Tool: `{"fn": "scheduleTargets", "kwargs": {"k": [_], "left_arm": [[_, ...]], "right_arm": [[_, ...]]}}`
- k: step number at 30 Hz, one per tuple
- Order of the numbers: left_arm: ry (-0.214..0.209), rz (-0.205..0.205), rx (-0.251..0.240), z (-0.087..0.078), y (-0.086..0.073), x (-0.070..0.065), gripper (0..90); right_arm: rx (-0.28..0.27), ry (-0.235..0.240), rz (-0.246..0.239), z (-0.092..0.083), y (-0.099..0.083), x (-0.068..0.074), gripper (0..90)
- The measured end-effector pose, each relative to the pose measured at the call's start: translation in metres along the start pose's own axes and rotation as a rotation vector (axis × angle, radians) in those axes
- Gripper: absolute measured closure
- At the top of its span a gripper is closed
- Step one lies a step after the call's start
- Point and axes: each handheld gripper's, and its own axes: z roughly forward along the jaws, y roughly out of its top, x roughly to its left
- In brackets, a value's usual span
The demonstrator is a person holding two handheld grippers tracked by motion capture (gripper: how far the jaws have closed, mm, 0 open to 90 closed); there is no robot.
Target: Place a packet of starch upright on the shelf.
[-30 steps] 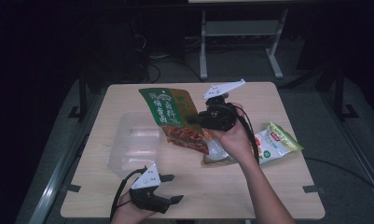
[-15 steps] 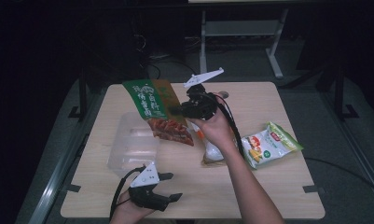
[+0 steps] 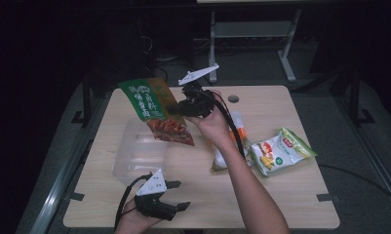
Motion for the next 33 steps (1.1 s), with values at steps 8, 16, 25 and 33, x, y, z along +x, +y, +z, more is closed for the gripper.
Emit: {"fn": "scheduleTargets", "kwargs": {"k": [8, 16, 25, 33], "left_arm": [[0.012, 0.0, -0.02, -0.003, 0.001, 0.002, 28.5], [-0.007, 0.006, 0.003, 0.001, 0.0, -0.001, 28.4], [-0.011, 0.02, 0.006, 0.001, 0.001, -0.003, 28.4], [-0.006, 0.016, -0.002, -0.003, 0.002, -0.001, 28.4]], "right_arm": [[0.006, 0.013, 0.007, 0.014, 0.008, -0.001, 90.0], [0.01, 0.016, 0.0, 0.028, 0.017, -0.001, 90.0], [0.015, 0.027, 0.015, 0.054, 0.02, -0.005, 90.0], [0.008, 0.021, 0.043, 0.075, 0.017, -0.015, 90.0]]}}
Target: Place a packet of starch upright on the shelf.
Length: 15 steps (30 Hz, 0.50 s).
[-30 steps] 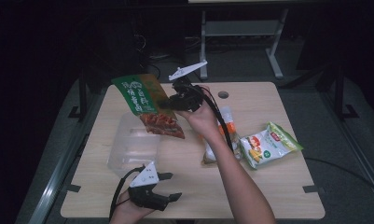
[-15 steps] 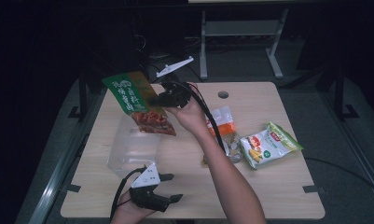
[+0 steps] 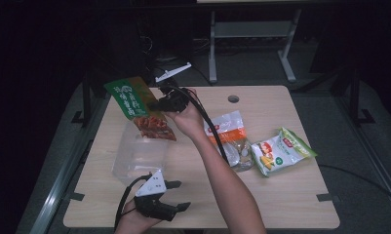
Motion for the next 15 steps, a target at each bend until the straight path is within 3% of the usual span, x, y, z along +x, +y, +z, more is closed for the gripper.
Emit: {"fn": "scheduleTargets", "kwargs": {"k": [3, 15], "left_arm": [[0.005, -0.014, -0.013, 0.0, 0.0, -0.001, 28.4], [0.01, 0.007, -0.008, -0.001, 0.001, -0.002, 28.5]], "right_arm": [[-0.006, -0.003, 0.006, 0.011, -0.002, -0.005, 90.0], [-0.031, -0.007, 0.032, 0.033, -0.009, -0.008, 90.0]]}}
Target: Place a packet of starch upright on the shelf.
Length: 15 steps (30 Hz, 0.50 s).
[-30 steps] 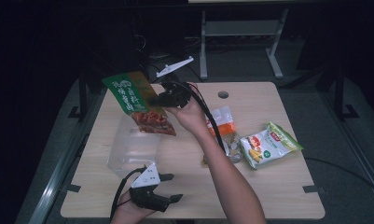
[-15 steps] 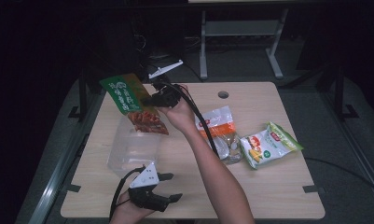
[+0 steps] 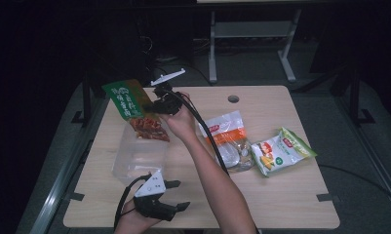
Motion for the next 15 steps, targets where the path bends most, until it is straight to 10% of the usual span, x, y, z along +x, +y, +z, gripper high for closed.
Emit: {"fn": "scheduleTargets", "kwargs": {"k": [15], "left_arm": [[0.01, 0.017, 0.01, -0.001, 0.001, 0.001, 28.5]], "right_arm": [[-0.034, -0.018, 0.051, 0.015, -0.025, -0.012, 90.0]]}}
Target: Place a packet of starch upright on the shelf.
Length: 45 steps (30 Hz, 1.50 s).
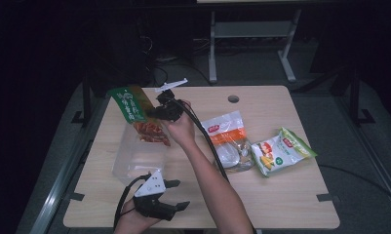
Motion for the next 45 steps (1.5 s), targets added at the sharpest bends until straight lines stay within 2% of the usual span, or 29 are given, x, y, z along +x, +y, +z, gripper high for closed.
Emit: {"fn": "scheduleTargets", "kwargs": {"k": [6, 11, 12, 13, 14, 17, 18, 22, 24, 25, 29, 30, 33, 34, 35, 38, 39, 40, 42, 45], "left_arm": [[-0.001, -0.006, -0.002, 0.0, 0.0, -0.001, 28.6], [0.002, -0.003, 0.0, 0.0, 0.001, 0.0, 28.6], [0.002, -0.005, -0.005, 0.0, 0.001, 0.0, 28.5], [0.002, -0.005, -0.005, 0.0, 0.001, 0.0, 28.6], [0.001, -0.006, -0.005, 0.001, 0.001, 0.0, 28.6], [-0.001, -0.007, -0.004, 0.001, 0.001, 0.0, 28.5], [-0.003, -0.008, -0.005, 0.001, 0.001, 0.0, 28.5], [-0.006, -0.002, 0.0, 0.002, 0.001, -0.001, 28.6], [-0.009, -0.003, -0.003, 0.002, 0.001, -0.002, 28.6], [-0.011, 0.0, -0.003, 0.002, 0.001, -0.002, 28.7], [-0.012, -0.001, -0.006, 0.002, 0.001, -0.002, 28.7], [-0.013, -0.002, -0.007, 0.002, 0.001, -0.002, 28.7], [-0.009, -0.002, -0.008, 0.001, 0.001, -0.001, 28.7], [-0.008, -0.002, -0.009, 0.001, 0.002, -0.001, 28.7], [-0.008, -0.002, -0.009, 0.001, 0.002, -0.001, 28.7], [-0.01, 0.002, -0.01, 0.002, 0.002, -0.003, 28.7], [-0.01, 0.002, -0.01, 0.002, 0.002, -0.003, 28.8], [-0.011, 0.003, -0.004, 0.002, 0.002, -0.004, 28.8], [-0.013, 0.004, -0.005, 0.003, 0.002, -0.005, 29.0], [-0.012, 0.005, -0.006, 0.003, 0.002, -0.005, 29.0]], "right_arm": [[0.004, -0.028, -0.012, 0.0, -0.001, 0.0, 89.8], [0.016, -0.031, -0.023, 0.001, -0.002, -0.001, 88.2], [0.039, -0.022, -0.026, 0.003, -0.001, -0.002, 83.9], [0.039, -0.022, -0.026, 0.003, -0.001, -0.002, 83.9], [0.083, -0.037, -0.042, 0.006, 0.001, -0.002, 79.4], [0.121, -0.041, -0.049, 0.009, 0.004, -0.002, 76.9], [0.178, -0.041, -0.042, 0.013, 0.007, -0.003, 73.9], [0.232, -0.057, -0.052, 0.018, 0.01, -0.003, 75.0], [0.268, -0.059, -0.066, 0.022, 0.009, -0.004, 80.5], [0.284, -0.062, -0.093, 0.025, 0.007, -0.008, 87.2], [0.281, -0.058, -0.068, 0.024, 0.006, -0.007, 89.2], [0.244, -0.027, -0.027, 0.021, 0.006, -0.004, 89.5], [0.219, -0.011, -0.026, 0.019, 0.007, -0.001, 89.6], [0.194, -0.022, -0.038, 0.016, 0.009, 0.007, 89.6], [0.194, -0.022, -0.038, 0.016, 0.009, 0.007, 89.6], [0.136, 0.001, -0.008, 0.014, 0.01, 0.007, 89.7], [0.136, 0.001, -0.008, 0.014, 0.01, 0.007, 89.7], [0.111, -0.003, 0.012, 0.014, 0.007, 0.004, 89.7], [0.096, -0.02, 0.01, 0.015, 0.004, 0.004, 89.7], [0.098, -0.035, -0.019, 0.016, 0.002, 0.004, 89.7]]}}
